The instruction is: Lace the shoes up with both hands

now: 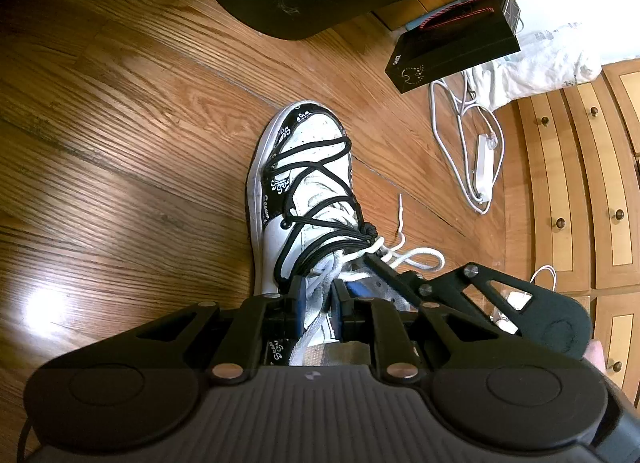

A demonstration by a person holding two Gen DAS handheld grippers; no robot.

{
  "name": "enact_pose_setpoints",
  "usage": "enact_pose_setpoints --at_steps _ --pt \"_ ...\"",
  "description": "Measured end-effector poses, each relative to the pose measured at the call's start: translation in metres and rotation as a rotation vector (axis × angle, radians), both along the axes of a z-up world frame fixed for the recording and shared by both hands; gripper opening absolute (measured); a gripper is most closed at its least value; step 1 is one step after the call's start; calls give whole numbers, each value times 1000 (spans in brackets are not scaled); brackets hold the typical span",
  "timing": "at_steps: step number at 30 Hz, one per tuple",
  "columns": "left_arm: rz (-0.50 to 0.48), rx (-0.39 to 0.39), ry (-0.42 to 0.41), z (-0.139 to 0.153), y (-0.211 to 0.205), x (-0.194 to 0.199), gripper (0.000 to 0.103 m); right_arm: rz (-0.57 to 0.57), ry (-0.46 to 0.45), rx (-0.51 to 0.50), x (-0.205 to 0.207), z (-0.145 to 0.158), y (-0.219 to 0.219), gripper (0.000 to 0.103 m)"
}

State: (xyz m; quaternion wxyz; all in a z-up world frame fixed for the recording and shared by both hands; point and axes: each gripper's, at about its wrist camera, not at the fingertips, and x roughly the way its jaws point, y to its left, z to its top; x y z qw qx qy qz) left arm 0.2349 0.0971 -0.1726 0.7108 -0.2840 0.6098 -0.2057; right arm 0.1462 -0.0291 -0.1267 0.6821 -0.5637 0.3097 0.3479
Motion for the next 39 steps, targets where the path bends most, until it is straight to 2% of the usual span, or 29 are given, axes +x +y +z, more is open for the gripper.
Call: enact_pose_setpoints --at_steps 3,20,24,26,29,33,36,39 --pt "1 -1 1 0 0 0 16 -17 25 10 4 0 -1 6" --pt "9 -3 9 3 1 2 17 -47 63 59 9 1 9 4" --pt "45 -37 -54 23 5 5 16 -58 64 67 9 -2 13 5" --pt "83 -26 -85 29 10 8 21 -59 62 71 8 -4 14 5" --pt "138 12 -60 21 16 8 21 -59 61 76 6 -7 15 5" --pt "154 54 -49 12 14 5 21 -61 69 76 7 -7 15 5" --pt "198 28 -43 6 13 2 21 -63 73 78 9 -1 11 5" --pt "198 29 -34 2 8 -3 22 -63 73 81 9 0 10 5"
